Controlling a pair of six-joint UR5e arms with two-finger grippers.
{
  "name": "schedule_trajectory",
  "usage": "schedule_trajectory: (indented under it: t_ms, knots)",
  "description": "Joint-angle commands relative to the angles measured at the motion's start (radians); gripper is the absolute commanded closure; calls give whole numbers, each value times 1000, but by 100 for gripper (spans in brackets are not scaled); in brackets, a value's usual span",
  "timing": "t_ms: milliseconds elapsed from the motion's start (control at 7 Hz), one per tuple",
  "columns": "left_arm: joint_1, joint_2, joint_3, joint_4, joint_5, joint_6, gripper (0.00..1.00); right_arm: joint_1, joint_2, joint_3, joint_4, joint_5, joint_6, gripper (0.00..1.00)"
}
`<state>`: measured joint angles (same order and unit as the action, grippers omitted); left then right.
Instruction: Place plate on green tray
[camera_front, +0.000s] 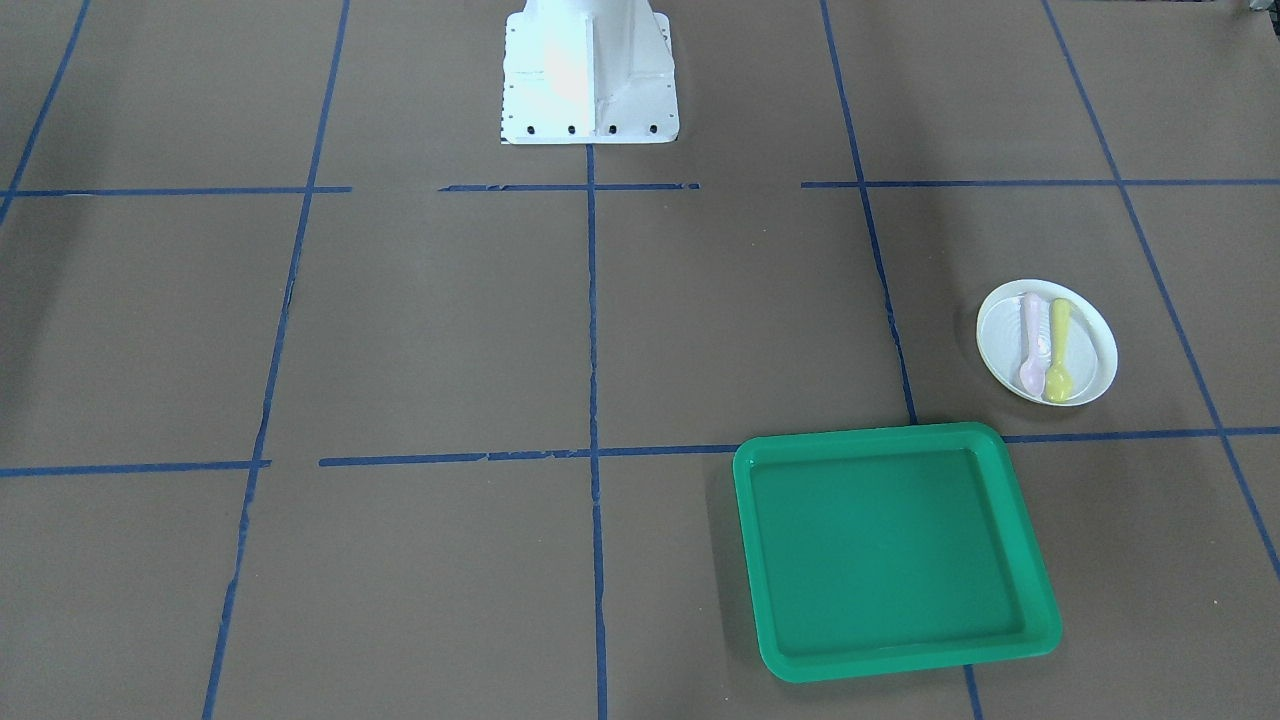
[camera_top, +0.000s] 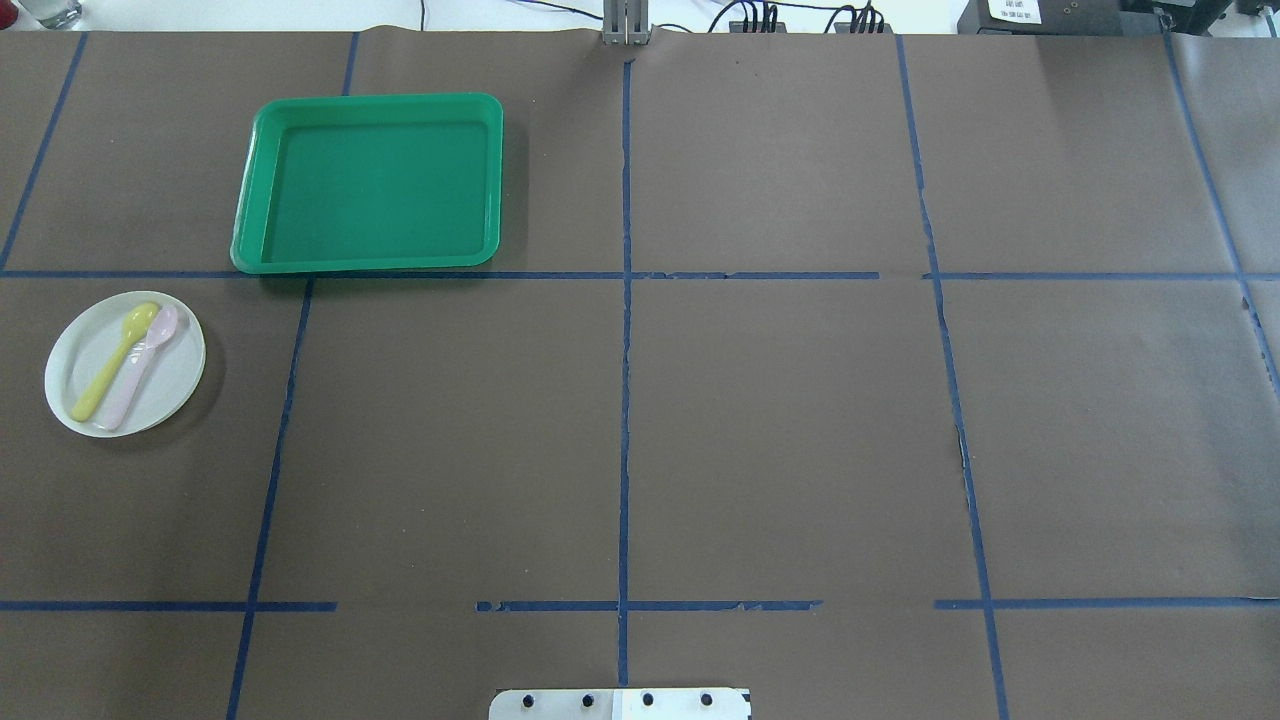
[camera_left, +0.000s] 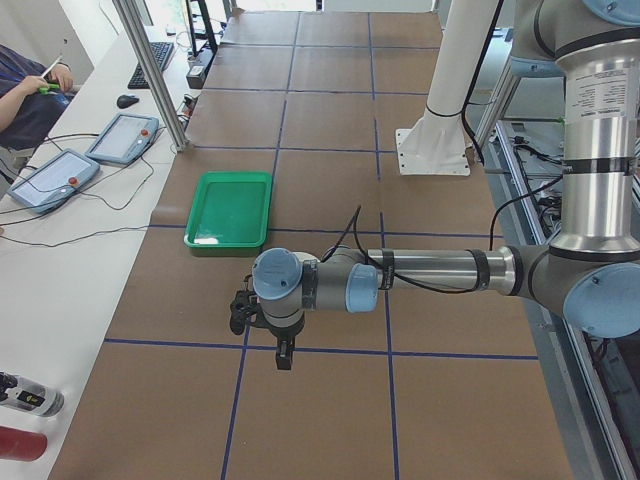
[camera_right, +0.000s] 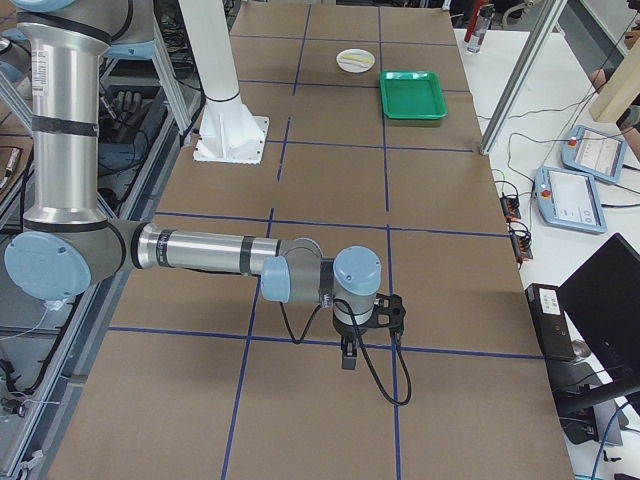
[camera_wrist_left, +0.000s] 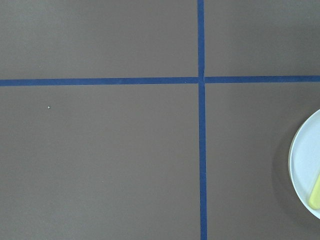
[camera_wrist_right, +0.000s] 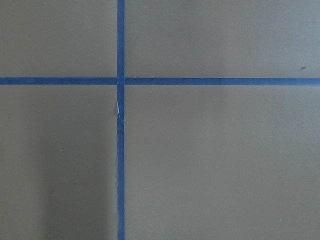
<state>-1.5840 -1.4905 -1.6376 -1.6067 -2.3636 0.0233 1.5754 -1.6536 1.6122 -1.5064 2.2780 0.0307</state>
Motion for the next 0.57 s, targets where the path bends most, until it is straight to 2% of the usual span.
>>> schedule_trajectory:
  t_ms: [0,429]
  knots:
    - [1,-5,-13,2,0,3,0,0,0,0,0,0,0,0]
    - [1,-33,-41,-4,-5,-6,0,0,0,0,0,0,0,0]
